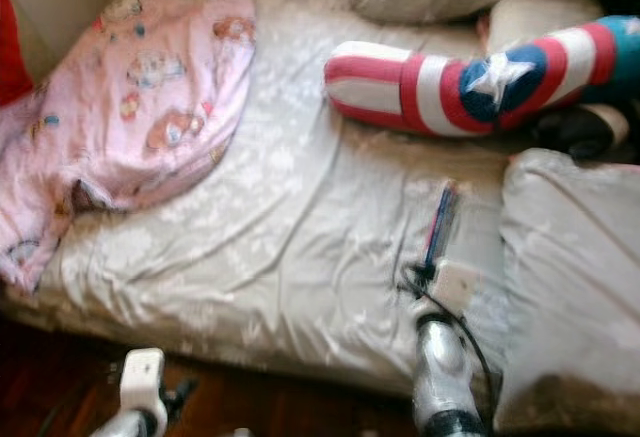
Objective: Clean up the room
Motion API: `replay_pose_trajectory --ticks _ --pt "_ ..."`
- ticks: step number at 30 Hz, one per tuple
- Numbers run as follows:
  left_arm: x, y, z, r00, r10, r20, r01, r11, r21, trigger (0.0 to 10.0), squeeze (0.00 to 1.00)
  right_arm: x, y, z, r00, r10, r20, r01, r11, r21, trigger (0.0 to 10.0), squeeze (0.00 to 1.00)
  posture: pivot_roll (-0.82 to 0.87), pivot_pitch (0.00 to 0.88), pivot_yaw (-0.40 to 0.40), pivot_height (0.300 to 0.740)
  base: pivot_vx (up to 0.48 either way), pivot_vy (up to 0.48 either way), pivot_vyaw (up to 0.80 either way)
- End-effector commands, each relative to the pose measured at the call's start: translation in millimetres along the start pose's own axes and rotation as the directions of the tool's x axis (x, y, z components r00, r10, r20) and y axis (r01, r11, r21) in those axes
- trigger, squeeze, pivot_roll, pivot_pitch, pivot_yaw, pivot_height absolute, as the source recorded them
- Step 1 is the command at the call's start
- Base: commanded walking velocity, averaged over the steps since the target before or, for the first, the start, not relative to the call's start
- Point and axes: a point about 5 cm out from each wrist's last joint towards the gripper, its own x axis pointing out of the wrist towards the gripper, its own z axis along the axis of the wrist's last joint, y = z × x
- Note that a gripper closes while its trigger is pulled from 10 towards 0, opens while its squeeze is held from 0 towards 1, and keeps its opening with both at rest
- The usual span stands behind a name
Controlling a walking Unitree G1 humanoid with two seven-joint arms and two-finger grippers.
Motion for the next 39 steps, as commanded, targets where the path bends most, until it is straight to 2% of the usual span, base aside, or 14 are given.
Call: replay_pose_trajectory --ticks 1,4,11,14,20,29,35,39 --pt "-2.2 -5.1 -10.0 0.999 -0.013 -0.031 0.013 1.0 -0.009 10.0 0.0 -0.4 -9.8 3.9 0.999 -0.03 0.025 0.03 1.0 -0.001 10.0 0.0 0.03 0.18 0.012 0.74 0.0 0.0 0.0" --pt "-2.3 -5.0 -9.9 1.0 -0.014 -0.027 0.014 1.0 -0.012 10.0 0.0 -0.3 -9.9 3.8 0.999 -0.033 0.024 0.033 0.999 -0.004 10.0 0.0 0.03 0.184 0.011 0.74 0.0 0.0 0.0" --pt "-4.0 -2.8 -12.1 1.0 -0.01 -0.022 0.009 1.0 -0.006 10.0 0.0 -3.7 -20.7 -2.2 0.99 -0.144 -0.006 0.144 0.99 0.007 10.0 0.0 0.03 0.192 0.011 0.74 0.0 0.0 0.0" --pt "-4.4 -2.4 -12.6 1.0 -0.009 -0.021 0.009 1.0 -0.006 10.0 0.0 -3.9 -21.8 -2.8 0.989 -0.148 -0.01 0.148 0.988 0.031 10.0 0.0 0.04 0.193 0.011 0.74 0.0 0.0 -0.71" --pt "-5.1 -0.9 -12.9 1.0 -0.006 -0.015 0.006 1.0 -0.007 10.0 0.0 -4.1 -22.1 -3.1 0.99 -0.14 -0.012 0.14 0.99 0.016 10.0 0.0 0.04 0.197 0.01 0.74 0.0 0.0 -0.74" --pt "-4.5 -2.9 -11.3 1.0 -0.011 -0.002 0.011 1.0 -0.018 10.0 0.0 -3.7 -18.4 -2.2 0.992 -0.124 0.0 0.124 0.992 0.01 10.0 0.0 0.04 0.198 0.009 0.74 0.0 0.0 0.0" --pt "-1.1 -8.4 -1.0 0.998 -0.025 0.049 0.026 0.999 -0.024 10.0 0.0 -3.6 -17.9 -3.0 0.993 -0.12 -0.007 0.12 0.993 0.021 10.0 0.0 0.04 0.198 0.009 0.74 0.0 0.0 0.0" --pt "-0.1 -8.2 3.2 0.998 -0.018 0.067 0.019 1.0 -0.015 10.0 0.0 -3.2 -16.6 -3.6 0.994 -0.112 -0.013 0.112 0.994 0.018 10.0 0.0 0.04 0.197 0.009 0.74 0.0 -0.068 -0.68"
